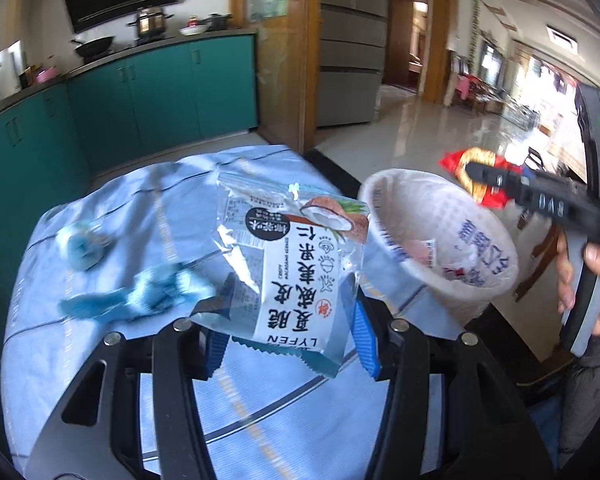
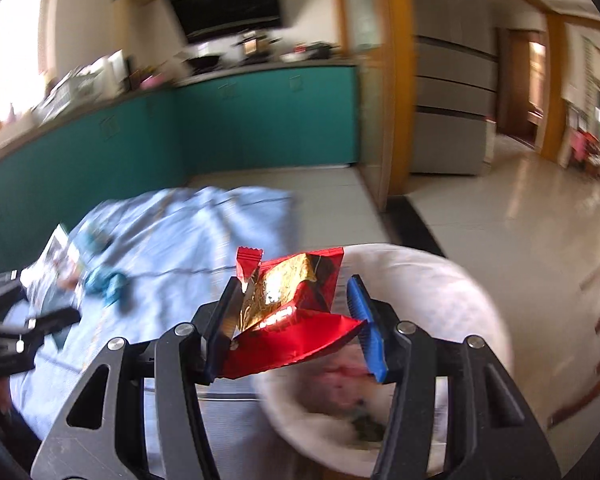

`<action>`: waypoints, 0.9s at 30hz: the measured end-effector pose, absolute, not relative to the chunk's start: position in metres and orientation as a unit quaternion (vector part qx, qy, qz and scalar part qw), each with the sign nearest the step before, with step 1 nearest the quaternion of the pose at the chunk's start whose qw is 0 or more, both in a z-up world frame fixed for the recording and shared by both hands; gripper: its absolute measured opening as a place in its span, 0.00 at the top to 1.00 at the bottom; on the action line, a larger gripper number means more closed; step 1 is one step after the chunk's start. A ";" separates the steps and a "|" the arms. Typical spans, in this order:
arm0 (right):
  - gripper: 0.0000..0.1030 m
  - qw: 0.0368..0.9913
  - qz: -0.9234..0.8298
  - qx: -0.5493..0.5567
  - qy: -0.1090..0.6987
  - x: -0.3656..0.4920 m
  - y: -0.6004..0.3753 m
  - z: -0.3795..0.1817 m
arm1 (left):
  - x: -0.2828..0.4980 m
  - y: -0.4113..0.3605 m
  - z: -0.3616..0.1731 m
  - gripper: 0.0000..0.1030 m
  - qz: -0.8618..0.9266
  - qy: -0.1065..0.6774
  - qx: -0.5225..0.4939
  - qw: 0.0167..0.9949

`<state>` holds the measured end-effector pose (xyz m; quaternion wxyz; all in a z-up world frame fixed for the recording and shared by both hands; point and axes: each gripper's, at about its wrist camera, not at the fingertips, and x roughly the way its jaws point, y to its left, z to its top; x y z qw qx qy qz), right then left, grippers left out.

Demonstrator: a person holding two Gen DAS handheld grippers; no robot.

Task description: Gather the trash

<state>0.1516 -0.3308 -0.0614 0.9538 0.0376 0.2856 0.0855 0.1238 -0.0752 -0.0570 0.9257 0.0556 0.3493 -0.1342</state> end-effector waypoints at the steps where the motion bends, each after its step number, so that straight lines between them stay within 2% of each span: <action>1: 0.48 0.955 0.072 0.044 0.285 0.151 -0.341 -0.062 | 0.126 -0.082 -0.057 0.49 -0.142 0.351 0.059 0.923; 5: 0.52 0.951 0.029 0.094 0.294 0.155 -0.388 -0.069 | 0.153 -0.129 -0.062 0.49 -0.193 0.361 0.065 0.910; 11: 0.53 0.938 -0.003 0.127 0.323 0.169 -0.409 -0.089 | 0.188 -0.205 -0.079 0.48 -0.242 0.369 0.094 0.892; 13: 0.53 0.936 -0.013 0.132 0.325 0.170 -0.411 -0.091 | 0.194 -0.221 -0.082 0.42 -0.261 0.367 0.092 0.888; 14: 0.52 0.938 -0.026 0.134 0.320 0.169 -0.414 -0.089 | 0.195 -0.226 -0.084 0.33 -0.270 0.364 0.093 0.886; 15: 0.52 0.938 -0.034 0.137 0.316 0.169 -0.415 -0.088 | 0.198 -0.231 -0.087 0.17 -0.277 0.363 0.099 0.884; 17: 0.51 0.938 -0.042 0.149 0.312 0.169 -0.419 -0.089 | 0.199 -0.240 -0.092 0.14 -0.275 0.353 0.120 0.886; 22: 0.43 0.932 -0.030 0.140 0.333 0.178 -0.408 -0.098 | 0.203 -0.220 -0.084 0.14 -0.207 0.338 0.145 0.906; 25: 0.33 0.936 -0.007 0.117 0.333 0.181 -0.390 -0.097 | 0.219 -0.175 -0.062 0.14 -0.122 0.322 0.128 0.930; 27: 0.29 0.937 0.004 0.103 0.335 0.183 -0.374 -0.098 | 0.237 -0.124 -0.048 0.10 -0.038 0.310 0.098 0.945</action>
